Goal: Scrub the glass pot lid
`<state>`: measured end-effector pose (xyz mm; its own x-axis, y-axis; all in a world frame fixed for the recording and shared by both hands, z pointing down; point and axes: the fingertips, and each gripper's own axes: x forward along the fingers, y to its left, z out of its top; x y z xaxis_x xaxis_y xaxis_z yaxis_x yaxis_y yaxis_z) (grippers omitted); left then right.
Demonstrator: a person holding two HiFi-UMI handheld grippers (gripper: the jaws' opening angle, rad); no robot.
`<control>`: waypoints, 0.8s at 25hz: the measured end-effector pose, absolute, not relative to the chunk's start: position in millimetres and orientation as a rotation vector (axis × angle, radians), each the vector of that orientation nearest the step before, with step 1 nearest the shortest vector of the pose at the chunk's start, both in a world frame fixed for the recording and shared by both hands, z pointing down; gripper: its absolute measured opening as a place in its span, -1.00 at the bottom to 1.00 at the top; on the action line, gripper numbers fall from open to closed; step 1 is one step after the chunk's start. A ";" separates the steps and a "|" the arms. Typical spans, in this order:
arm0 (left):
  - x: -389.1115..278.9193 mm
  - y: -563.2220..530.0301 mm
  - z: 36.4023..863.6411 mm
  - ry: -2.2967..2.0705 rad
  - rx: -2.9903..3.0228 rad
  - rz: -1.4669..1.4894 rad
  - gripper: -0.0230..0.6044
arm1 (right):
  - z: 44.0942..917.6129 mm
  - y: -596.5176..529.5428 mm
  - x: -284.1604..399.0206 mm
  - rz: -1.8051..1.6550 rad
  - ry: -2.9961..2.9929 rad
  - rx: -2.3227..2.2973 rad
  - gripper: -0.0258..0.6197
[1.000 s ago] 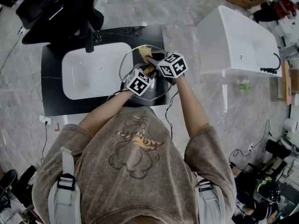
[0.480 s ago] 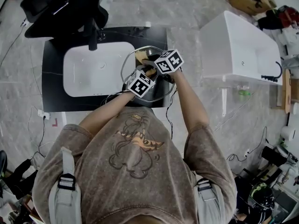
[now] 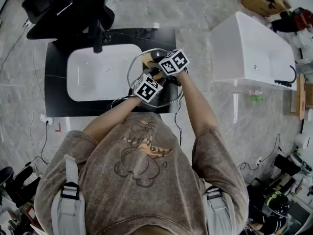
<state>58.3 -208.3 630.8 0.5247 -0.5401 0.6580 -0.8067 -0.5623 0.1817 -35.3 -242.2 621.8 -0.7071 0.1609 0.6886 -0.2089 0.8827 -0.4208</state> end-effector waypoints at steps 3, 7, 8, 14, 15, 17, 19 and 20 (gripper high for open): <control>58.3 -209.4 630.7 -1.102 2.304 0.757 -0.33 | 624.5 -242.8 -35.5 0.597 -2.258 0.032 -0.77; 58.9 -207.2 631.8 -1.090 2.284 0.759 -0.33 | 627.1 -243.4 -34.2 0.585 -2.251 0.038 -0.77; 58.8 -207.5 631.8 -1.086 2.277 0.758 -0.33 | 627.0 -244.0 -34.8 0.583 -2.254 0.039 -0.77; 58.1 -209.6 632.8 -1.063 2.264 0.749 -0.33 | 627.7 -248.9 -33.0 0.559 -2.247 0.068 -0.77; 58.2 -209.1 632.9 -1.061 2.260 0.749 -0.33 | 627.7 -250.0 -31.9 0.559 -2.248 0.074 -0.77; 58.9 -207.5 633.7 -1.050 2.253 0.748 -0.33 | 627.1 -252.4 -29.2 0.555 -2.252 0.087 -0.77; 59.7 -208.0 633.9 -1.042 2.255 0.745 -0.33 | 627.0 -256.2 -23.5 0.540 -2.251 0.112 -0.77; 60.0 -208.2 633.4 -1.040 2.255 0.745 -0.33 | 626.7 -258.3 -19.9 0.535 -2.252 0.127 -0.77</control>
